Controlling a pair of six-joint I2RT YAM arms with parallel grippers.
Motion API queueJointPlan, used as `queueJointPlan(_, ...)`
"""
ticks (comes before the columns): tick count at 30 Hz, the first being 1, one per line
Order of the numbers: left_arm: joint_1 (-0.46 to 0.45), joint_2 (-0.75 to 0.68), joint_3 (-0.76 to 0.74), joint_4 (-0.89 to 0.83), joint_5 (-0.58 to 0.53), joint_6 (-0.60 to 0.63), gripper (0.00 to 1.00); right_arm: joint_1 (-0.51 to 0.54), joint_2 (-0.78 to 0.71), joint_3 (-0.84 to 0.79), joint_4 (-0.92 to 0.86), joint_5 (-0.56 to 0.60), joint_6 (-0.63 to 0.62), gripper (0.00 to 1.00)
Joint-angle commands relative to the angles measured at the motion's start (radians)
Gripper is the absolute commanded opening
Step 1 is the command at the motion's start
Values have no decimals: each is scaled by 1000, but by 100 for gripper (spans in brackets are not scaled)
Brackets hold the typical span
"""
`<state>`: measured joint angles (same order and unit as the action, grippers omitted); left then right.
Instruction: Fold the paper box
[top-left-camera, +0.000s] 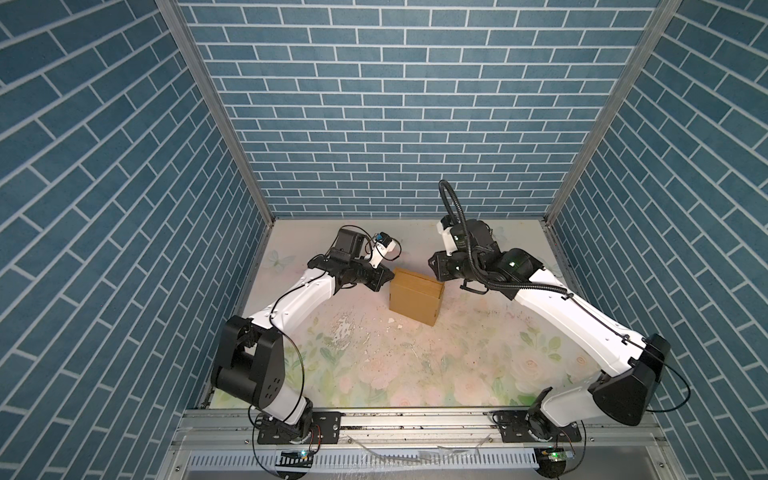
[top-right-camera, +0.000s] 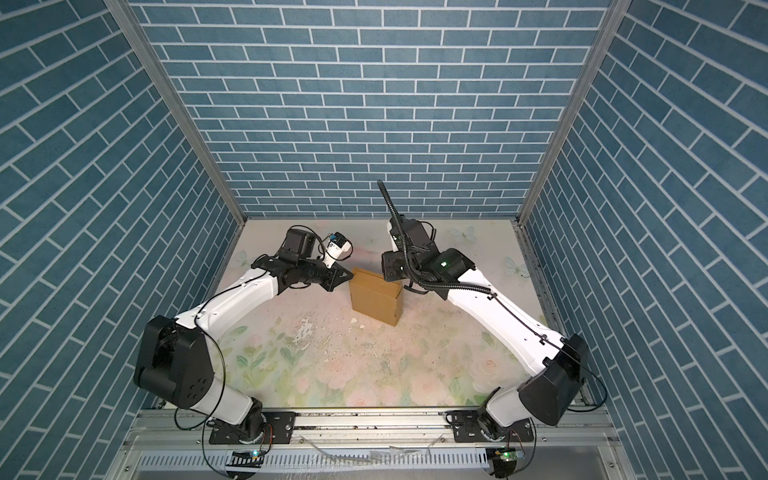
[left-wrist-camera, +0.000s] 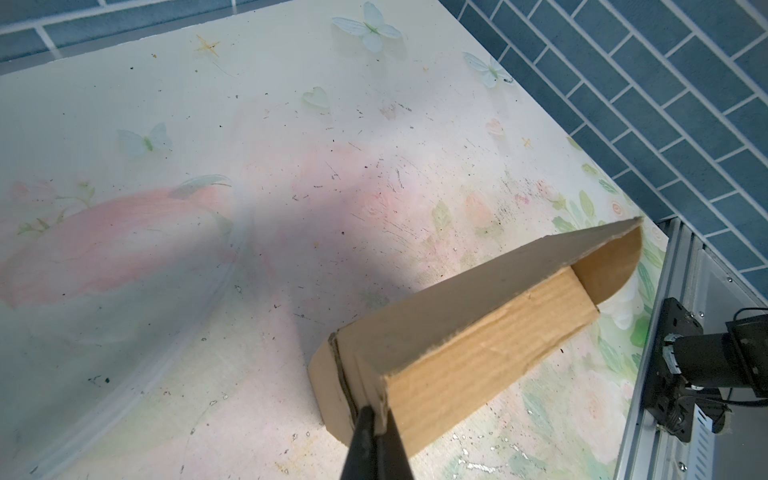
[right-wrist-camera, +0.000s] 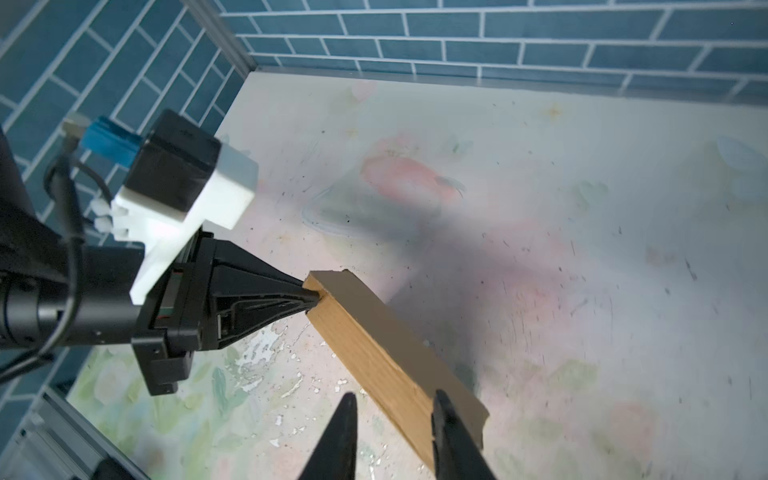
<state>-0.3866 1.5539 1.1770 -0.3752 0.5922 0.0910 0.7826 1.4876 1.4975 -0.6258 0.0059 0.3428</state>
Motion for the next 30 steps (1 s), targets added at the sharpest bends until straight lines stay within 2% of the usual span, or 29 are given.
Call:
queueJointPlan(1,-16,17,-37,-99,-11,12,2,-14,32,-27,56,-202,-375,34)
queueJointPlan(4,-19,14,-39,-99,-12,12,2,-22,34,-51,49,-166,-545,35)
queueJointPlan(7,-18,11,-42,-100,-13,15,1,-32,47,-51,27,-111,-649,36)
queueJointPlan(11,-19,8,-40,-104,-12,15,1,-34,54,-77,38,-123,-779,35)
queueJointPlan(18,-20,11,-41,-99,-8,14,2,-41,121,-56,2,-120,-872,30)
queueJointPlan(26,-20,12,-41,-101,-9,16,2,-37,142,-63,3,-75,-901,10)
queueJointPlan(30,-21,11,-43,-94,1,13,3,-20,136,-84,21,-27,-916,5)
